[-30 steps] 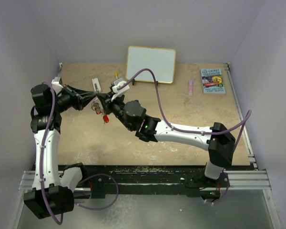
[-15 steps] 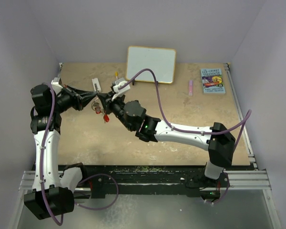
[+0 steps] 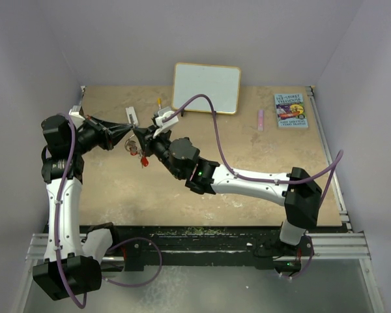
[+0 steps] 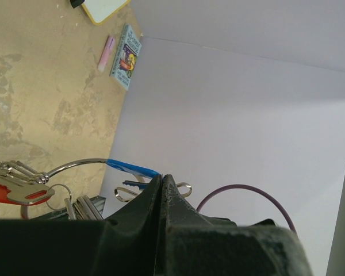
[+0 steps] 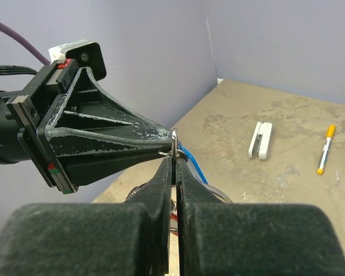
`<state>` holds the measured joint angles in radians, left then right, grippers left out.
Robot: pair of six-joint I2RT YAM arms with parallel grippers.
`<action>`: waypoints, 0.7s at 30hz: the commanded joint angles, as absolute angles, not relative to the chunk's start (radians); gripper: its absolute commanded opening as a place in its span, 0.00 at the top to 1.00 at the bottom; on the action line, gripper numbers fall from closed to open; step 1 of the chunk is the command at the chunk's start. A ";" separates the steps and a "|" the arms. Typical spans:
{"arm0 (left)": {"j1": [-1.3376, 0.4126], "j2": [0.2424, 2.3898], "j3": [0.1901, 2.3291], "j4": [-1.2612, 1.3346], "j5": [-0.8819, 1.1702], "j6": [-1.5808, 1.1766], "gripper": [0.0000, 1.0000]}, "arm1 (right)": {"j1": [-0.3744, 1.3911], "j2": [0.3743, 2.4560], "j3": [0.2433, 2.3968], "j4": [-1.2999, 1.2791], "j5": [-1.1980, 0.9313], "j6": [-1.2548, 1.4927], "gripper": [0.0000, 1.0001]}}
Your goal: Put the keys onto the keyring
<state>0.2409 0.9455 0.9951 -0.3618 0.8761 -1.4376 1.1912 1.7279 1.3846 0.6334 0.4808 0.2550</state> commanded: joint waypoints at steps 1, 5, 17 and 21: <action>0.240 0.924 1.016 -0.334 0.851 -1.485 0.97 | 1.198 1.725 1.413 0.686 0.485 0.275 1.00; 0.241 0.922 1.009 -0.308 0.854 -1.533 0.97 | 1.200 1.729 1.413 0.678 0.484 0.284 1.00; 0.239 0.924 1.003 -0.277 0.855 -1.554 0.97 | 1.204 1.757 1.433 0.676 0.460 0.304 1.00; 0.239 0.922 0.991 -0.251 0.858 -1.546 0.97 | 1.212 1.753 1.427 0.706 0.457 0.300 1.00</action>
